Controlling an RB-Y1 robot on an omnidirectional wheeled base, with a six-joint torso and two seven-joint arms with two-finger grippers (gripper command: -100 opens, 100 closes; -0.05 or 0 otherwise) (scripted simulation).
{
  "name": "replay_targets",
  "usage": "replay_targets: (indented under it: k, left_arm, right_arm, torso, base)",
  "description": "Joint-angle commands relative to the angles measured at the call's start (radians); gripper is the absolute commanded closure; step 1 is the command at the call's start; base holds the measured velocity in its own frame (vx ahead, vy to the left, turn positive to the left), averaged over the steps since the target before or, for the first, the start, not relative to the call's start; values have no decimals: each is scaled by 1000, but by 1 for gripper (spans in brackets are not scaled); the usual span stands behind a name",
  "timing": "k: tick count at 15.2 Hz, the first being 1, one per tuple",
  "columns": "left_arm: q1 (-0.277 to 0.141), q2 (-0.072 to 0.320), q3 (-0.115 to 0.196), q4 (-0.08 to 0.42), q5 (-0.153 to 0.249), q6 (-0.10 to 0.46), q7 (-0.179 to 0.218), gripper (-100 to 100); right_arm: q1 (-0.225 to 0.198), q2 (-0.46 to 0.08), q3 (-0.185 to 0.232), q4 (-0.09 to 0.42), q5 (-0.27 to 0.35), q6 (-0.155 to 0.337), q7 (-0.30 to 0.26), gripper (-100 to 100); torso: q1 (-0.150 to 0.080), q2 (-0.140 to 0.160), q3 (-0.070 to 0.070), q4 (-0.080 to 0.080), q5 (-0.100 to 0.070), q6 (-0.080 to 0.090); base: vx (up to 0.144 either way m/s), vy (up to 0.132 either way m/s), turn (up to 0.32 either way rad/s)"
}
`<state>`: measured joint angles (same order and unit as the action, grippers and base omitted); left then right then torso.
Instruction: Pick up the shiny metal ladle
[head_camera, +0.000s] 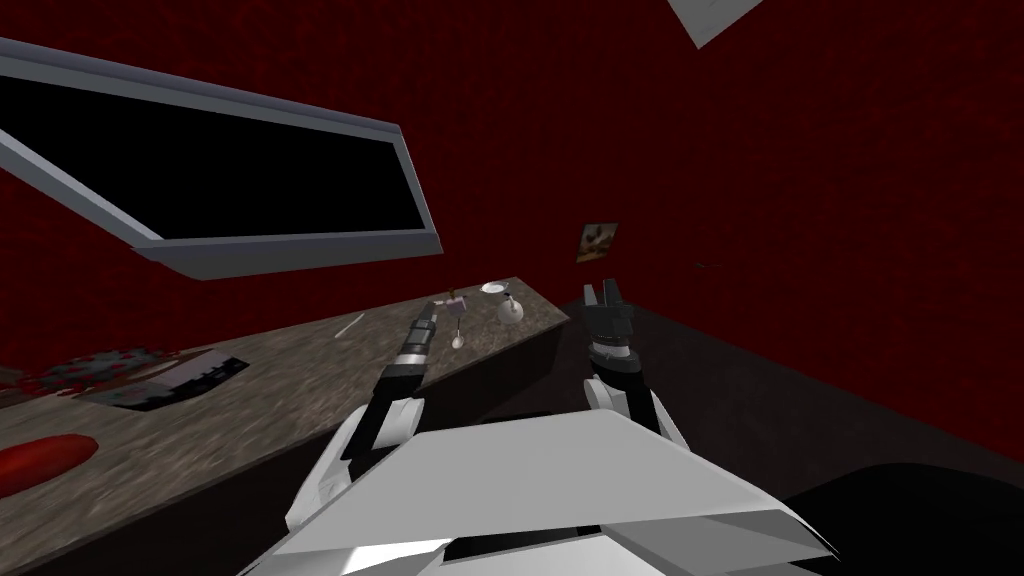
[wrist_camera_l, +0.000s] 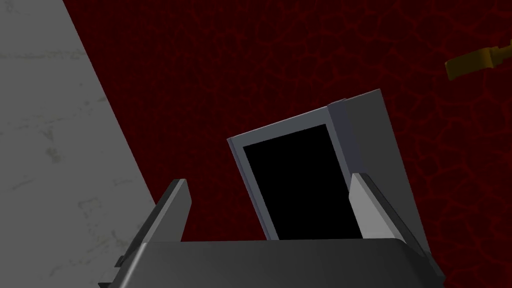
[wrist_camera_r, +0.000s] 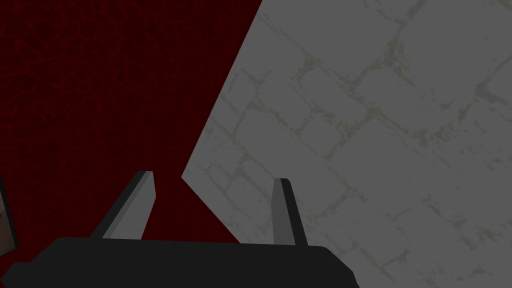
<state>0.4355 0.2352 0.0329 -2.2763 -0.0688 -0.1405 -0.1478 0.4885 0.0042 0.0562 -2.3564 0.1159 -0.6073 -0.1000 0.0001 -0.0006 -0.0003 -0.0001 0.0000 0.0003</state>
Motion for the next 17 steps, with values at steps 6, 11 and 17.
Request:
replay_targets:
  k: [6, 11, 17]
  left_arm:
    - [-31, 58, 38, 44, 21, 132, -76, -100]
    - [-61, 103, 75, 92, 42, 235, -148, -100]
    - [-93, 143, 115, 142, 64, 364, -224, -100]
  right_arm:
    - [0, 0, 0, 0, 0, 0, 0, 0]
    - [0, 0, 0, 0, 0, 0, 0, 0]
    - [0, 0, 0, 0, 0, 0, 0, 0]
  torso:
    - [0, 0, 0, 0, 0, 0]
    - [0, 0, 0, 0, 0, 0]
    - [0, 0, 0, 0, 0, 0]
  base:
    - [4, -4, -99]
    - [5, -5, -99]
    - [4, -5, -108]
